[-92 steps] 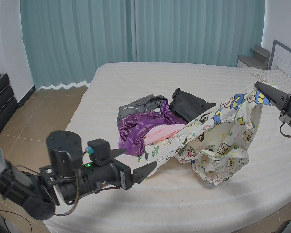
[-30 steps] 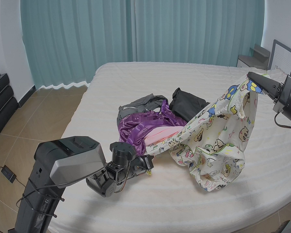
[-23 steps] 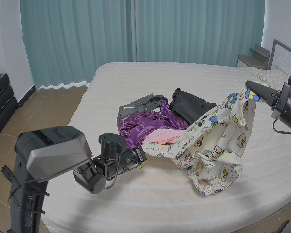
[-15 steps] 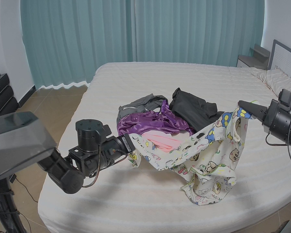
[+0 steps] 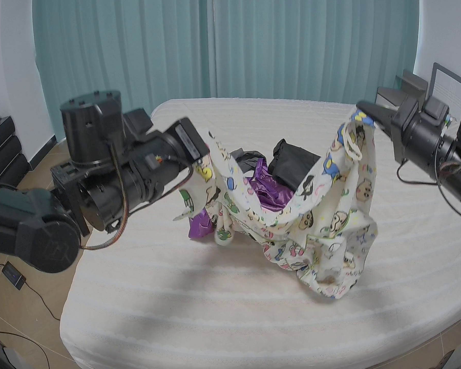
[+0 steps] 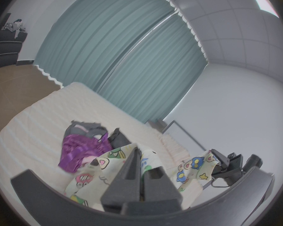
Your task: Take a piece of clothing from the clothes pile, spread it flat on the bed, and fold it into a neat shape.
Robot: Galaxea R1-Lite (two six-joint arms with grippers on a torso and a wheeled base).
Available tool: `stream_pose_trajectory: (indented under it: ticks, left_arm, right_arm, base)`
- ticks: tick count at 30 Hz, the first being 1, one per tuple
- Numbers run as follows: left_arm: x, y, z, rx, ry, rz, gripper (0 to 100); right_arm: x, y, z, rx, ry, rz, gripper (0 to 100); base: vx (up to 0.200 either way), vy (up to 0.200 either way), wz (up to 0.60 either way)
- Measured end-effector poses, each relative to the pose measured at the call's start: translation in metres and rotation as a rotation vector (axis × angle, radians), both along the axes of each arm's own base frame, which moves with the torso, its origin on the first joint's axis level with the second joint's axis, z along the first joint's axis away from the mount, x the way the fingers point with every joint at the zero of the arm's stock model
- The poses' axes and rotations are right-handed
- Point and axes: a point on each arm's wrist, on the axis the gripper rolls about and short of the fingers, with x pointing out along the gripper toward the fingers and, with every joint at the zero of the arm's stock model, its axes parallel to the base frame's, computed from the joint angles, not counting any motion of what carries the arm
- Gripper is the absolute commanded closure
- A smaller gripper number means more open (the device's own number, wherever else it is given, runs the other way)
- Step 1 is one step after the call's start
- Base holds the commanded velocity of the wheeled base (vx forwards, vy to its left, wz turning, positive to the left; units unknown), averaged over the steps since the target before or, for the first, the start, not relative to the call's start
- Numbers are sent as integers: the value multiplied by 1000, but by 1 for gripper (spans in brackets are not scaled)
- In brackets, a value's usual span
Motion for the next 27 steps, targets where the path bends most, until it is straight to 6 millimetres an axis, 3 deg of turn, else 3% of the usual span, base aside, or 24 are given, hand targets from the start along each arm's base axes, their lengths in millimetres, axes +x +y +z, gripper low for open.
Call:
stream_pose_trajectory:
  ticks: [6,9,11,15,21,27]
  left_arm:
    - [-15,-1,45,-88,-108,-15,100]
    - [-18,-1,51,-119,-112,-22,100]
    - [-18,-1,52,-142,-100,-26,100]
    - [-12,-7,41,-179,-37,-31,100]
    - [14,-22,-1,-235,141,-13,100]
    - [27,-31,-24,-230,211,-10,100]
  right_arm:
    - [-14,10,55,106,-169,50,100]
    - [-17,12,61,118,-185,70,100]
    - [-15,14,55,110,-167,82,100]
    - [-5,23,23,67,-55,105,100]
    - [21,43,-29,43,144,125,100]
    - [35,58,-48,39,200,138,100]
  base:
    - [0,0,0]
    - [0,0,0]
    - [0,0,0]
    - [0,0,0]
    - [0,0,0]
    - [0,0,0]
